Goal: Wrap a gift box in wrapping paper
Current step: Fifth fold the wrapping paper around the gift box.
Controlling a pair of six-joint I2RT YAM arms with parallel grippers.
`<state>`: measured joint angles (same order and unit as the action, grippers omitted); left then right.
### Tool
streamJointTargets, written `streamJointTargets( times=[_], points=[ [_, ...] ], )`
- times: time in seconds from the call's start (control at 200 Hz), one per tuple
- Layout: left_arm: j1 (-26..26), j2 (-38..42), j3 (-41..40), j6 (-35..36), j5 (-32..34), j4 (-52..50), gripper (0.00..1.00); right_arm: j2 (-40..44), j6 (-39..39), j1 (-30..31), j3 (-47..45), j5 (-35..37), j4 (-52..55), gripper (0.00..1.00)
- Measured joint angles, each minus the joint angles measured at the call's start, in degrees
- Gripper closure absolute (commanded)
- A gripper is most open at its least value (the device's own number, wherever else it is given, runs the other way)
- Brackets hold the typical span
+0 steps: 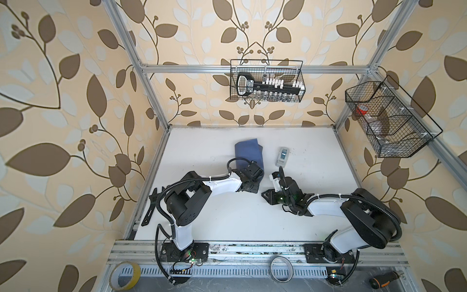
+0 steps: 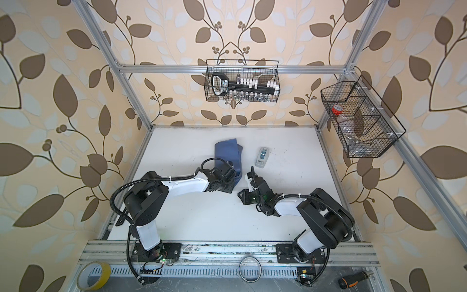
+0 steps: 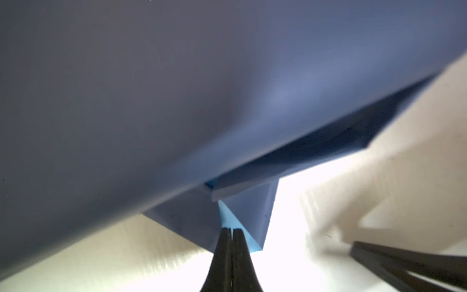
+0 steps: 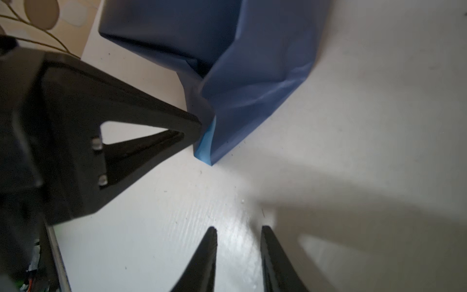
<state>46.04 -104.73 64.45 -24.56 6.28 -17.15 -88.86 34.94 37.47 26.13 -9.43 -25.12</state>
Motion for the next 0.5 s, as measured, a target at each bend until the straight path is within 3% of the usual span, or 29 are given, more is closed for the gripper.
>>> streamJointTargets(
  times=[0.145, 0.22, 0.29, 0.385, 0.5],
  points=[
    [0.00, 0.04, 0.26, 0.07, -0.33, -0.35, 1.00, -2.75, 2.54, 0.87, -0.02, 0.70, -3.69, 0.74],
    [0.00, 0.07, 0.26, 0.35, -0.28, -0.83, 0.82, -2.80, 3.21, 1.05, -0.22, 1.31, -4.68, 0.74],
    [0.00, 0.07, 0.26, 0.28, -0.20, -1.53, 0.71, -2.73, 3.43, 1.05, -0.26, 1.95, -4.94, 0.74],
    [0.00, 0.07, 0.26, 0.92, 0.07, -2.29, 0.62, -2.47, 3.43, 1.05, -0.33, 2.80, -4.90, 0.74],
    [0.00, 0.07, 0.26, 1.31, 0.24, -2.43, 0.60, -2.29, 3.43, 1.05, -0.33, 3.23, -4.90, 0.74]
  ],
)
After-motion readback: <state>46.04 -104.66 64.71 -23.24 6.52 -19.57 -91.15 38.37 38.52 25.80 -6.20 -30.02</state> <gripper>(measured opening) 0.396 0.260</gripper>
